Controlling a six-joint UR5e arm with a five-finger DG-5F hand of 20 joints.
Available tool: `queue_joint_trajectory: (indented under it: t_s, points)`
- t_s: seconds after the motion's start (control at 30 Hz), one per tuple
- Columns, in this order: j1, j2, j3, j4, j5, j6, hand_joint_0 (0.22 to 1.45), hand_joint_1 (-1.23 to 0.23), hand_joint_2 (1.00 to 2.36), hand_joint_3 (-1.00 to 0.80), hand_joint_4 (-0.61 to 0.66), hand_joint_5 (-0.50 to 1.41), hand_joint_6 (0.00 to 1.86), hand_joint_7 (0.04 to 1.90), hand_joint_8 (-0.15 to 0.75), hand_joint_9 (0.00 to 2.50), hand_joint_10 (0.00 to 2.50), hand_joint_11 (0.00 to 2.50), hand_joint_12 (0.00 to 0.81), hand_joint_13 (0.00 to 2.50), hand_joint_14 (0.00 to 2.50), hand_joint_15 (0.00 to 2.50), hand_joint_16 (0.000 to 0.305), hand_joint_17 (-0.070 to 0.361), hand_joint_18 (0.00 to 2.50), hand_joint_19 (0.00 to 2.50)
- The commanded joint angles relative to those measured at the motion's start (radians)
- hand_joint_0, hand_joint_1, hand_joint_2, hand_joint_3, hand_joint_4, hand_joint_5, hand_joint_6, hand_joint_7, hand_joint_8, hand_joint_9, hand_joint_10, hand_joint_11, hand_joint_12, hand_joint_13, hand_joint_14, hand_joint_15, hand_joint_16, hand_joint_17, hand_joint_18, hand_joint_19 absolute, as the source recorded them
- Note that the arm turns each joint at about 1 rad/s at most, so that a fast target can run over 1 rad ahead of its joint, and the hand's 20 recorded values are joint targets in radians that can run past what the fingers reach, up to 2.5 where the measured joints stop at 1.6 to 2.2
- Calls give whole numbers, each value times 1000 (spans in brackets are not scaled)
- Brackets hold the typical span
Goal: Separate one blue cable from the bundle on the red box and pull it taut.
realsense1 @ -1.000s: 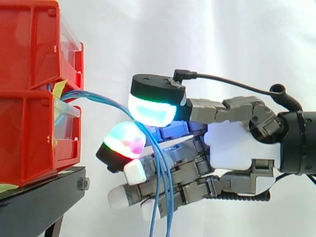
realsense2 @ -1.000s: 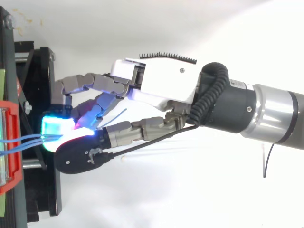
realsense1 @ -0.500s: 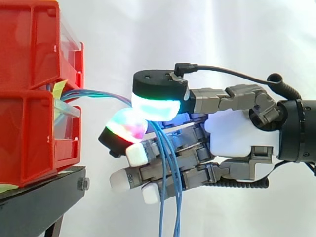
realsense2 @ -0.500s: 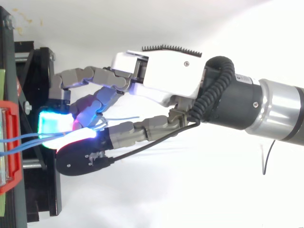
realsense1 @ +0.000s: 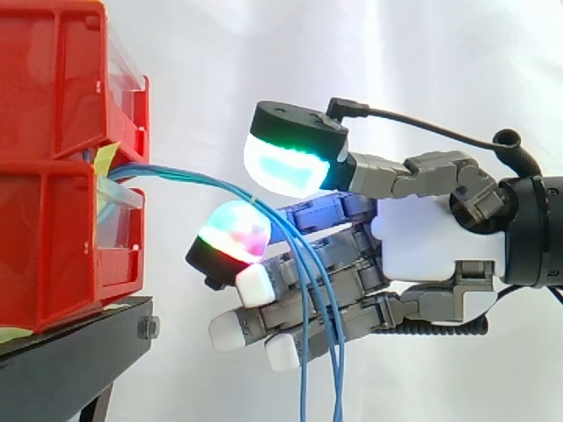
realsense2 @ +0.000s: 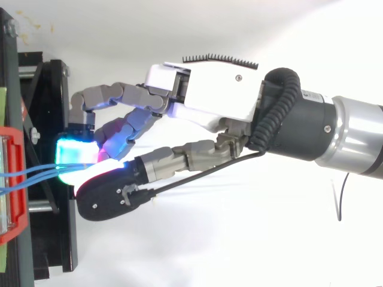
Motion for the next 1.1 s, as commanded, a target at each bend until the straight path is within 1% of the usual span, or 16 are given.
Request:
queue_joint_trajectory:
  t_s: [0.0,0.07,0.1,0.17,0.3,0.33,0.4,0.53,0.77,0.83,0.9,0.93,0.97,1.0,1.03,1.07]
  points:
    - [-1,0,0,-3,0,3,585,-553,1004,-449,240,-67,503,1279,342,991,10,338,371,712,9,265,47,106,671,489]
    - [-1,0,0,-5,-3,6,638,-588,1013,-335,228,-66,503,1286,345,990,10,326,372,718,9,264,47,105,671,484]
    - [-1,0,0,-8,-5,9,639,-593,1013,-322,230,-66,503,1287,343,992,10,327,372,718,9,264,47,105,672,484]
    - [-2,0,0,-9,-6,10,658,-637,1018,-221,229,-67,503,1282,341,988,10,335,370,720,9,257,46,104,678,482]
    - [-2,0,0,-12,-6,13,704,-732,1021,-101,238,-73,503,1276,330,962,10,331,368,721,9,269,46,104,661,472]
    - [-2,0,0,-12,-6,13,708,-747,1021,-76,222,-74,503,1275,332,961,10,330,364,716,9,263,46,104,657,475]
    - [-2,0,0,-14,-6,13,719,-770,1021,-51,229,-77,503,1276,321,951,10,332,363,712,9,266,46,104,653,475]
    - [-4,0,1,-14,-6,15,747,-816,1021,16,203,-84,503,1275,305,891,10,342,355,677,9,272,45,102,617,482]
    - [-4,0,0,-14,-5,15,773,-833,1021,83,182,-98,502,1281,284,801,9,322,351,619,9,265,43,98,555,483]
    - [-4,0,0,-14,-5,15,770,-836,1020,81,183,-100,502,1278,284,796,9,319,349,607,9,260,43,97,542,489]
    - [-4,0,0,-14,-5,15,744,-848,1020,28,195,-102,502,1271,284,790,9,329,350,609,9,257,43,98,565,467]
    - [-4,0,0,-14,-5,15,691,-837,1021,-72,205,-102,502,1271,289,787,11,314,351,614,11,252,44,99,583,440]
    - [-4,0,1,-14,-5,15,648,-817,1016,-230,207,-100,502,1272,296,796,9,316,351,614,9,260,44,99,584,455]
    - [-4,2,0,-14,-5,15,641,-807,1016,-253,205,-99,502,1269,295,797,9,320,351,617,9,260,44,98,583,463]
    - [-4,0,0,-14,-5,15,614,-772,1012,-326,216,-96,502,1267,305,818,9,317,355,622,10,261,44,99,581,471]
    - [-4,2,0,-14,-5,15,600,-750,1010,-355,213,-94,502,1266,306,827,11,316,359,630,10,263,45,100,592,469]
